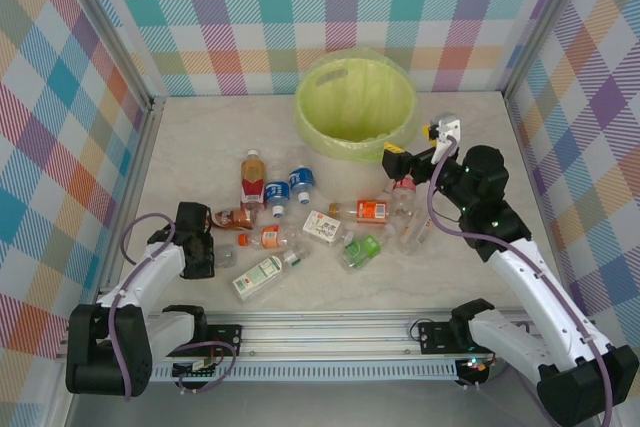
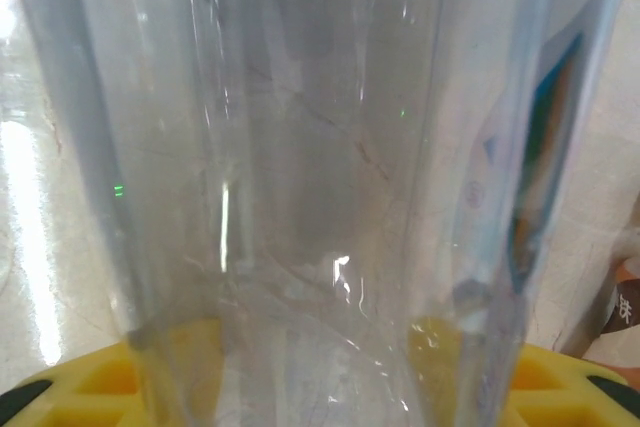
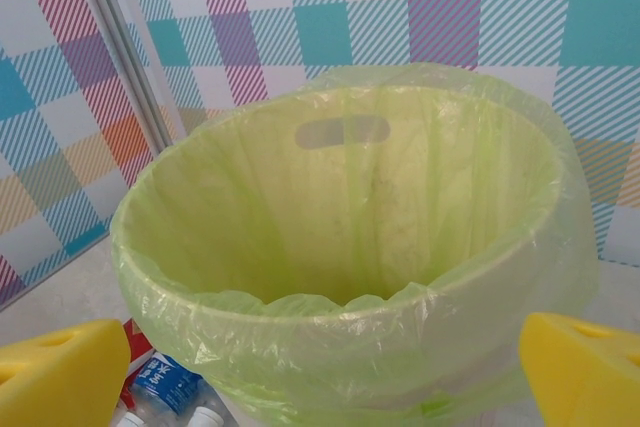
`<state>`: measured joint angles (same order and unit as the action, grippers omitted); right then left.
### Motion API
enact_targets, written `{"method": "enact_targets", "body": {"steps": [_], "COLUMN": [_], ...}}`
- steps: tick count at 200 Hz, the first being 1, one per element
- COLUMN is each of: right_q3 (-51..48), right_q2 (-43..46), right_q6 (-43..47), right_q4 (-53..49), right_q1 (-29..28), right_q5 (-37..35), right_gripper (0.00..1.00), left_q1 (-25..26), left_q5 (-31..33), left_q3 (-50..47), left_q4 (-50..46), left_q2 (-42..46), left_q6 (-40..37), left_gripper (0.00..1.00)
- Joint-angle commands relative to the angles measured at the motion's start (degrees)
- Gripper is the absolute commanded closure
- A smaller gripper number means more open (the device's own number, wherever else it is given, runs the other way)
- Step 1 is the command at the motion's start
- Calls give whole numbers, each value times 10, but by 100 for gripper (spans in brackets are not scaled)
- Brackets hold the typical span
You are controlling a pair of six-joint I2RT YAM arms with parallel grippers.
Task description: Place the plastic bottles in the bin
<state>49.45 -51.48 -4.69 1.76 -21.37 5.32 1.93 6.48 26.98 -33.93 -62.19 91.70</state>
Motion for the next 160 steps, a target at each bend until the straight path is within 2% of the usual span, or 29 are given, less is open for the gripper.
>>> {"method": "enact_targets", "body": {"steps": [1,27,51,81,97,119,128,138,160], "right_q3": [-6,-17,-19,-19,-21,-25,-26,-26,-31], "right_q2": [1,7,5,3,5,7,7,7,13], "right_q6": [-3,0,2,5,4,-3,-14,-28,-42], "right_q4": [39,54,64,73,76,84,86,83,79], "right_q1": [-1,-1,-1,-1,-1,-1,-1,-1,-1], "right_q5": [-23,-44,-49,-52,-53,-67,-81,-102,-116], "right_gripper": [0,0,0,0,0,0,0,0,0], "left_q1": [-6,-6,-7,-6,-5,1,15,45,136], "left_q5": [61,99,128,117,103,51,15,-3,10], "left_q3": [4,1,8,46,79,136,169,219,338], "left_q4": [85,82,91,112,127,175,223,243,252], "left_q2": [-7,42,108,177,189,155,124,83,-10], "left_q6": [-35,-69,-155,-291,-339,-397,-433,-477,-579], "left_gripper": [56,59,60,55,56,57,57,57,56]}}
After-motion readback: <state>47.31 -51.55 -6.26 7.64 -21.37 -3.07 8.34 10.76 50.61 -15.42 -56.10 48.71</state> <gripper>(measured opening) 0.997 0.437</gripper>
